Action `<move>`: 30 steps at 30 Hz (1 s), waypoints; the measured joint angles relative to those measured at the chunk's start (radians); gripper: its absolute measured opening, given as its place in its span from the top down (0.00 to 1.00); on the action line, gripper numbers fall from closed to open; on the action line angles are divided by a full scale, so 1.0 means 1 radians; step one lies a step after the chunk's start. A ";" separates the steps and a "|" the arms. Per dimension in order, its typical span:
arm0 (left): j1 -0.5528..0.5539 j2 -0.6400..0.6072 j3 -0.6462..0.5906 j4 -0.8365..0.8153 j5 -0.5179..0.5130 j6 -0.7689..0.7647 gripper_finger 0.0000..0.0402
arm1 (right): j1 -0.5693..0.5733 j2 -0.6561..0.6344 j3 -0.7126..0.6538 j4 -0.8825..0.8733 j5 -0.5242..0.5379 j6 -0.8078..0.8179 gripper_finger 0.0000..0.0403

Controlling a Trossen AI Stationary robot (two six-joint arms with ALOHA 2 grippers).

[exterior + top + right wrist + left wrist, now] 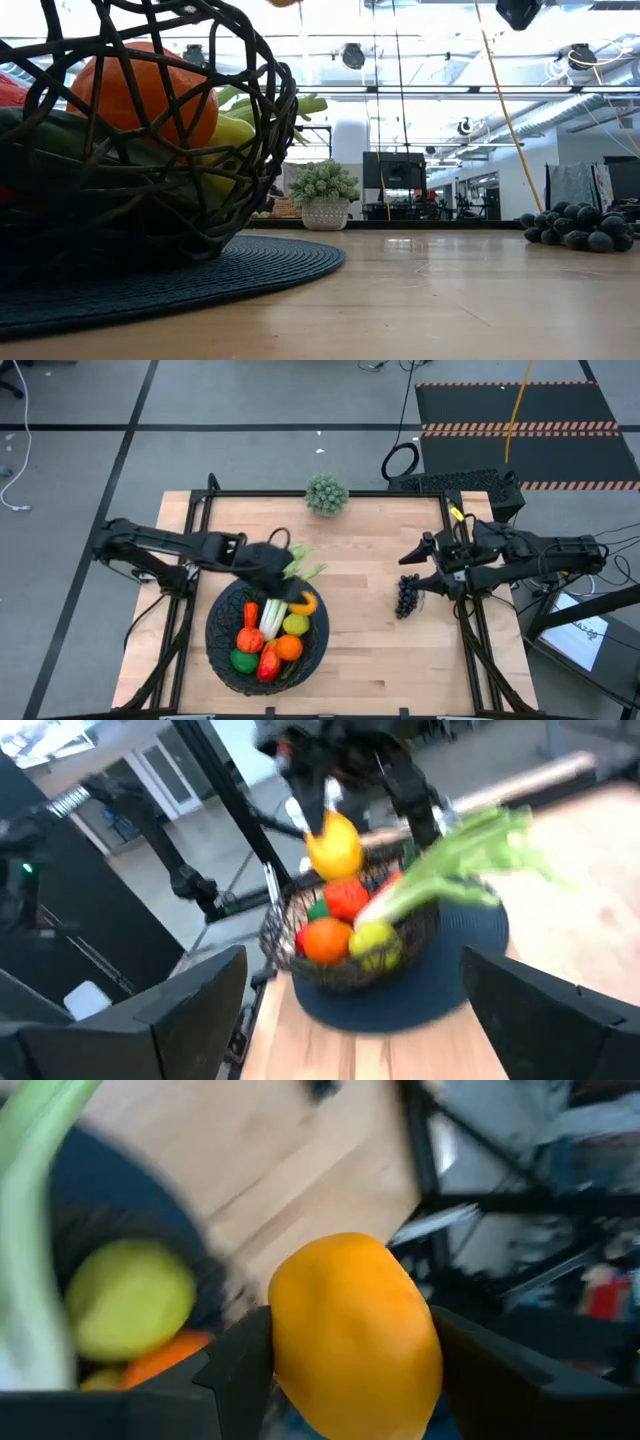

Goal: Build produce basket
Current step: Put the yellow lemon into the black wire basket

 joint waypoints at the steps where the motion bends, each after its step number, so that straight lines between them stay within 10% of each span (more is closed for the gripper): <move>1: -0.016 -0.012 0.001 -0.045 -0.003 -0.009 0.39 | 0.000 0.004 0.000 -0.013 0.000 0.010 0.11; 8: -0.174 -0.027 -0.002 -0.357 -0.051 -0.109 0.39 | 0.000 0.027 0.000 -0.011 0.003 0.024 0.11; 18: -0.326 -0.013 -0.054 -0.313 -0.212 -0.192 0.39 | 0.000 0.090 0.000 -0.008 0.052 0.042 0.11; 30: -0.349 -0.002 -0.172 -0.244 -0.241 -0.117 0.32 | 0.000 0.163 0.000 0.017 0.104 0.596 0.11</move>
